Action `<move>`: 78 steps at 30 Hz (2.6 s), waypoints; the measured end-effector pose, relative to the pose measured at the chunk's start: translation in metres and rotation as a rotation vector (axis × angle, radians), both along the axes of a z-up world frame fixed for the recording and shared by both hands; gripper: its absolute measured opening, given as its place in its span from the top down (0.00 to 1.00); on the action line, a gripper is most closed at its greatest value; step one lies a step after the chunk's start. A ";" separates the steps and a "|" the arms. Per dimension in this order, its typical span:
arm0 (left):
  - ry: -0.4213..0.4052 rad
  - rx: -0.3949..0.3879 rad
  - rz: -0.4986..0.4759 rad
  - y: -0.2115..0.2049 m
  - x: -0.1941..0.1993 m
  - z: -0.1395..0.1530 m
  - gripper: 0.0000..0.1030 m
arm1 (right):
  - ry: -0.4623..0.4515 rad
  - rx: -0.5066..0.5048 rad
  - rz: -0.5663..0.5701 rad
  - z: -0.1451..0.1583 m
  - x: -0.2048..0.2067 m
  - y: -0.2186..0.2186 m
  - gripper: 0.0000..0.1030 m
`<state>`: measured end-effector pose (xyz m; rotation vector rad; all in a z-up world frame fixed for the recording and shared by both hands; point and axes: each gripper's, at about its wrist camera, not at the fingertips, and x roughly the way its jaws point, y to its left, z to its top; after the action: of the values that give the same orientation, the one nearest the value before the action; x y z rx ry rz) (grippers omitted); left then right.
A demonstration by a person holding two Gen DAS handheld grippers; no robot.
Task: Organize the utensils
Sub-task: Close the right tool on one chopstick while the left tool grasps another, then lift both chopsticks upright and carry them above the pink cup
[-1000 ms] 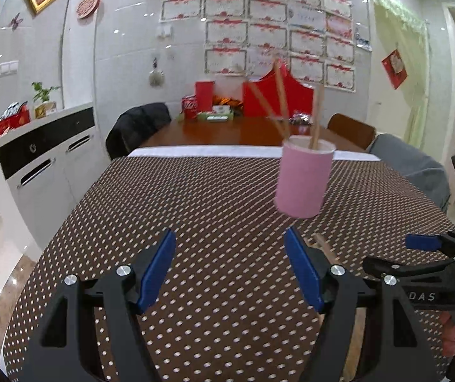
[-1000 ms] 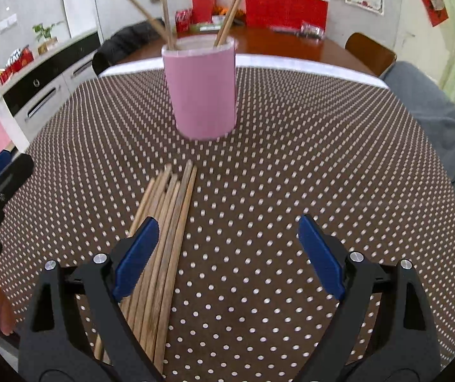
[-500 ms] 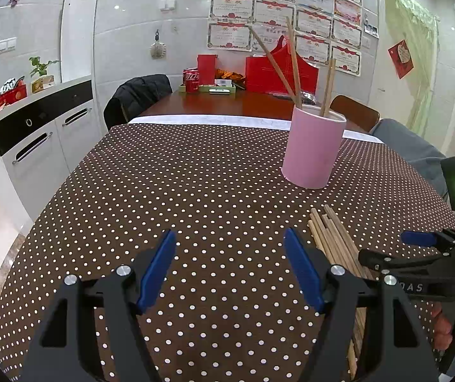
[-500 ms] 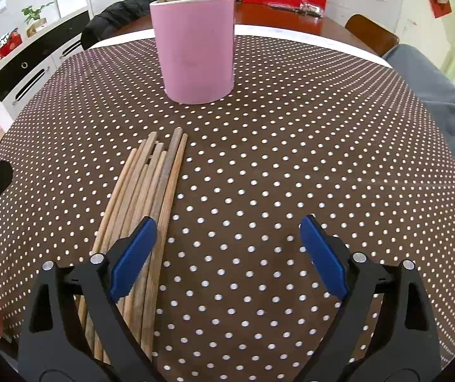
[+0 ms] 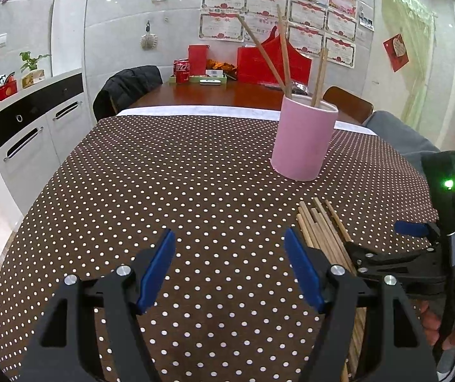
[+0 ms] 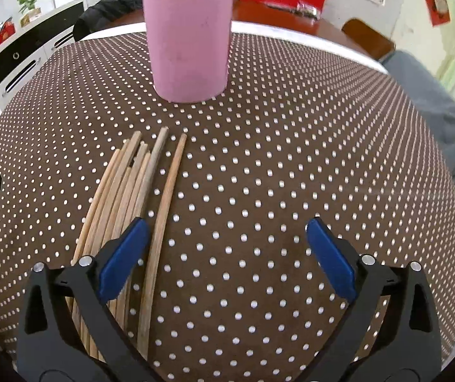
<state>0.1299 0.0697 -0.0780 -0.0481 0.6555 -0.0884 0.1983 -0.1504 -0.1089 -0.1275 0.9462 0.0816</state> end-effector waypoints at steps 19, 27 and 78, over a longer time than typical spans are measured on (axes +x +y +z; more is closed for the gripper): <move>0.151 0.099 -0.098 -0.054 0.015 -0.021 0.32 | 0.013 0.417 0.117 -0.005 -0.016 -0.047 0.94; 0.203 0.157 -0.104 -0.067 0.023 -0.025 0.32 | 0.020 0.465 0.113 -0.005 -0.021 -0.050 0.94; -0.226 -0.093 -0.167 -0.064 0.003 0.050 0.94 | -0.310 0.396 0.062 0.089 -0.053 -0.044 0.95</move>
<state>0.1332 0.0059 -0.0277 -0.0717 0.4280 -0.2811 0.1451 -0.1940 -0.0196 0.1925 0.6023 0.2959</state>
